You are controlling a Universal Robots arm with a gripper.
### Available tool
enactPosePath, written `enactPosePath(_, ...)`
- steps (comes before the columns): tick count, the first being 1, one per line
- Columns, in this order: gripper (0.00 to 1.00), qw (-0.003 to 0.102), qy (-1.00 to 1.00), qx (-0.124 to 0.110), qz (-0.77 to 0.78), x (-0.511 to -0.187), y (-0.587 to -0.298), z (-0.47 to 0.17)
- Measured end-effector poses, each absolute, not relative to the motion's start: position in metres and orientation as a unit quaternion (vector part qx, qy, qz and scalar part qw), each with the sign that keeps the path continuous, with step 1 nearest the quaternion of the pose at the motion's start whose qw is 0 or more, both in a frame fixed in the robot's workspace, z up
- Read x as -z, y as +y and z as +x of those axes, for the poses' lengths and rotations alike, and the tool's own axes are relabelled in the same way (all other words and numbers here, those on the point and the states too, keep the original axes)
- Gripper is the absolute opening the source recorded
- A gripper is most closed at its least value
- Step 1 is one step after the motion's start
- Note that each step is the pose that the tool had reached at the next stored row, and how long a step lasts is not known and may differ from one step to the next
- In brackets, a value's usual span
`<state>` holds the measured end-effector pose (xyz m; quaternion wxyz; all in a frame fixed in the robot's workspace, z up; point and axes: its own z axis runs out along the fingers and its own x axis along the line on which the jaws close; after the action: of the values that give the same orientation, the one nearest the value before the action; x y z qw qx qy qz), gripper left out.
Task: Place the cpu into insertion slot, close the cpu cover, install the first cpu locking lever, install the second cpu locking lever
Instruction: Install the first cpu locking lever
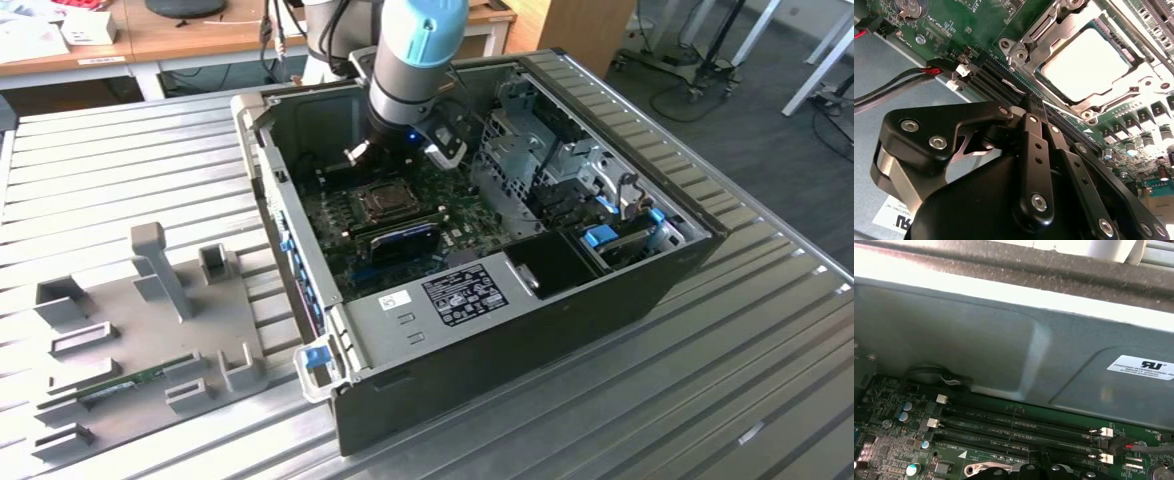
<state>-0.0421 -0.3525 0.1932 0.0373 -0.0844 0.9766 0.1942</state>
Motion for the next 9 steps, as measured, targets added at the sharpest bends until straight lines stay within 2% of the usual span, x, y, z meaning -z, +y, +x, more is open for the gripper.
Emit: enactPosePath(9,0.1,0.037,0.977,-0.194,-0.084,-0.1932,-0.352,-0.0415)
